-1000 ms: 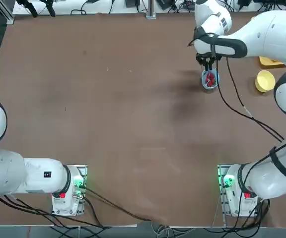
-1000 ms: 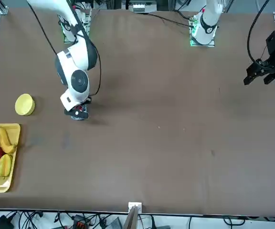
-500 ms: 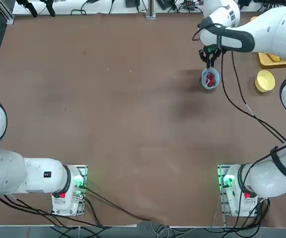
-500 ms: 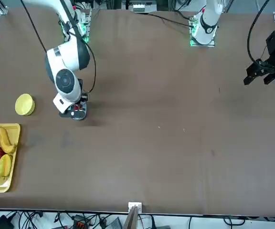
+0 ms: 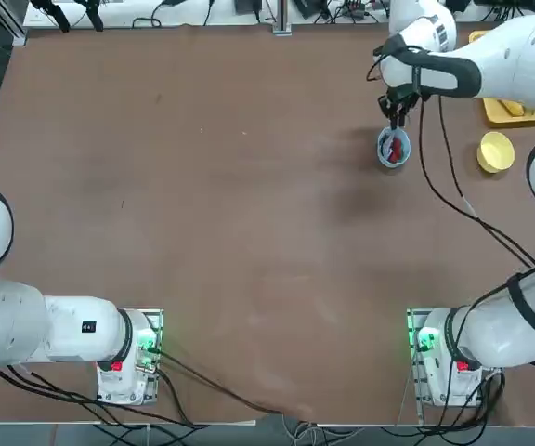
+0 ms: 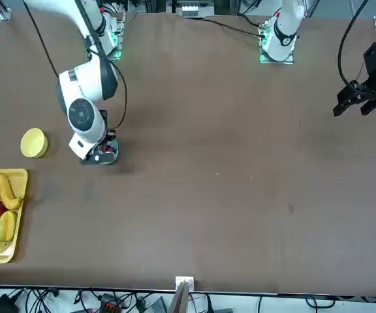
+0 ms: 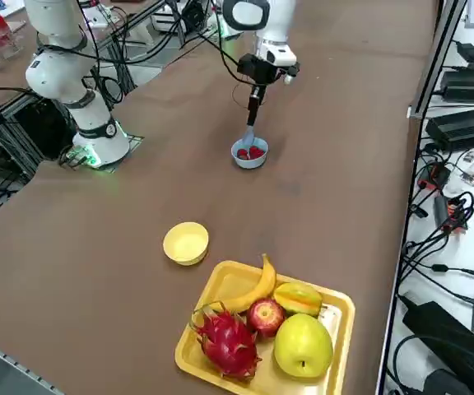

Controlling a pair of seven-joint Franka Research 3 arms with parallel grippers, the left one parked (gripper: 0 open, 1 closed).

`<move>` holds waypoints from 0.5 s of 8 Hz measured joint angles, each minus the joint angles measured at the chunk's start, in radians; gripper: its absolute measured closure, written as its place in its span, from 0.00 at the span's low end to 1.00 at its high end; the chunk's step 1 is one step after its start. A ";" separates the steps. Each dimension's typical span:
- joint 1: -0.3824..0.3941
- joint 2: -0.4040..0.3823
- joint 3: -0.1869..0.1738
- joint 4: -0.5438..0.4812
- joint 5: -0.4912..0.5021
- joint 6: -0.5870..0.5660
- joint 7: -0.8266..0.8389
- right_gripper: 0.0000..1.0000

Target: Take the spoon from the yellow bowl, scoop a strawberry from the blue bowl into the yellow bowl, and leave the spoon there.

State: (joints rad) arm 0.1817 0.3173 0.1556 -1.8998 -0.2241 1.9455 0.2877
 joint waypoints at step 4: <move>-0.010 0.000 0.000 -0.004 0.043 0.033 -0.005 0.89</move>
State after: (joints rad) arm 0.1714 0.3176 0.1556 -1.9035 -0.1808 1.9790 0.2827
